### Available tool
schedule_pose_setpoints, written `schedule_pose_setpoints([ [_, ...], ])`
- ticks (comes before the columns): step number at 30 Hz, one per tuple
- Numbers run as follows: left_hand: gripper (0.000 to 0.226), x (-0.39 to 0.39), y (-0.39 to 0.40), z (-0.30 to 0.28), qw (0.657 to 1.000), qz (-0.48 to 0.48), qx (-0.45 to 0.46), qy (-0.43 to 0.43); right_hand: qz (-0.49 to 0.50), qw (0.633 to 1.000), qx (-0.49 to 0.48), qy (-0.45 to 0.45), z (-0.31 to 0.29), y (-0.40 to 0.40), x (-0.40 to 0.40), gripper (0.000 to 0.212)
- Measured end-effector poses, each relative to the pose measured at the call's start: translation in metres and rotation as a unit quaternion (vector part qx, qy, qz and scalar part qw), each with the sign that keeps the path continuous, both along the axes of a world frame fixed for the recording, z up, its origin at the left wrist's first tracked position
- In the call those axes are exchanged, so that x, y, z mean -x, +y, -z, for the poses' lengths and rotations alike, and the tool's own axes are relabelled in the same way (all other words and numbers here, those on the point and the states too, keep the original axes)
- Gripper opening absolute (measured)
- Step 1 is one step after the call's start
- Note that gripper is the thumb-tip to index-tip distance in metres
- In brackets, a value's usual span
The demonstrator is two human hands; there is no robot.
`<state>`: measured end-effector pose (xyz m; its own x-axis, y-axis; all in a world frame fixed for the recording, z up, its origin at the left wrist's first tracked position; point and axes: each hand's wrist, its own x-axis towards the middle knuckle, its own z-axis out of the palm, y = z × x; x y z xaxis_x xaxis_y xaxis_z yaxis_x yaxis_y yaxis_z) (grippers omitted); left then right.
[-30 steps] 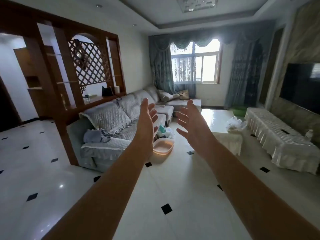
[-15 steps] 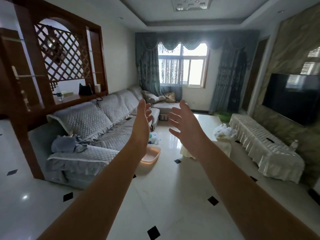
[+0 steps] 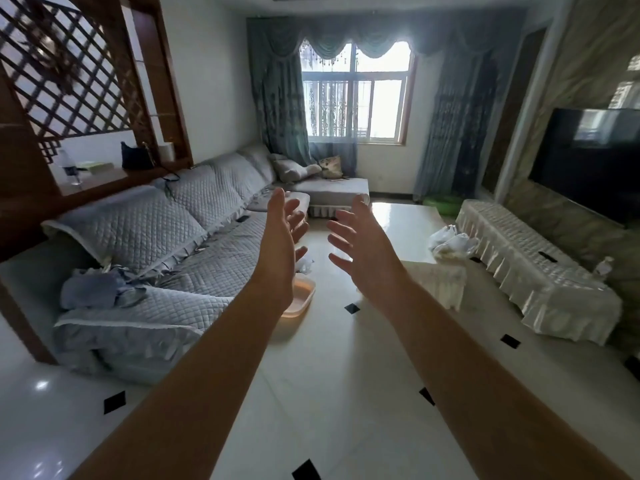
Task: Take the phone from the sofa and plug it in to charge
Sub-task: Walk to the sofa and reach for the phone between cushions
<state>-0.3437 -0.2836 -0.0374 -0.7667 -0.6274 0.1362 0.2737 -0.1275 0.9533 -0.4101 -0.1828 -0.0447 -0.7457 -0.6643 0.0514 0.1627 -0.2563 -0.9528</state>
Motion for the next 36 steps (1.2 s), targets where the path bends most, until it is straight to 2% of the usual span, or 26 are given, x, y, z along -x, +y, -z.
schedule_pose_setpoints([
  [3, 0.064, 0.045, -0.022, -0.003, 1.0, -0.013, 0.016, -0.009, -0.015, 0.999, 0.032, -0.026, 0.002, -0.024, 0.045, 0.038],
  [8, 0.064, 0.117, -0.053, -0.017, 0.998, -0.038, 0.036, -0.017, -0.033, 0.998, 0.055, -0.027, -0.007, -0.057, 0.117, 0.06],
  [13, 0.065, 0.176, -0.084, -0.02, 0.997, -0.066, 0.024, 0.007, -0.043, 0.998, 0.049, -0.007, -0.016, -0.089, 0.182, 0.062],
  [21, 0.062, 0.258, -0.147, -0.016, 0.995, -0.094, 0.021, -0.003, -0.062, 0.997, 0.036, -0.001, -0.013, -0.159, 0.268, 0.06],
  [29, 0.06, 0.367, -0.259, 0.0, 0.996, -0.087, 0.017, 0.007, -0.044, 0.999, 0.006, 0.007, 0.001, -0.264, 0.374, 0.064],
  [36, 0.061, 0.477, -0.354, -0.003, 0.999, -0.038, 0.005, 0.001, -0.012, 1.0, -0.017, 0.02, 0.001, -0.356, 0.473, 0.06],
])
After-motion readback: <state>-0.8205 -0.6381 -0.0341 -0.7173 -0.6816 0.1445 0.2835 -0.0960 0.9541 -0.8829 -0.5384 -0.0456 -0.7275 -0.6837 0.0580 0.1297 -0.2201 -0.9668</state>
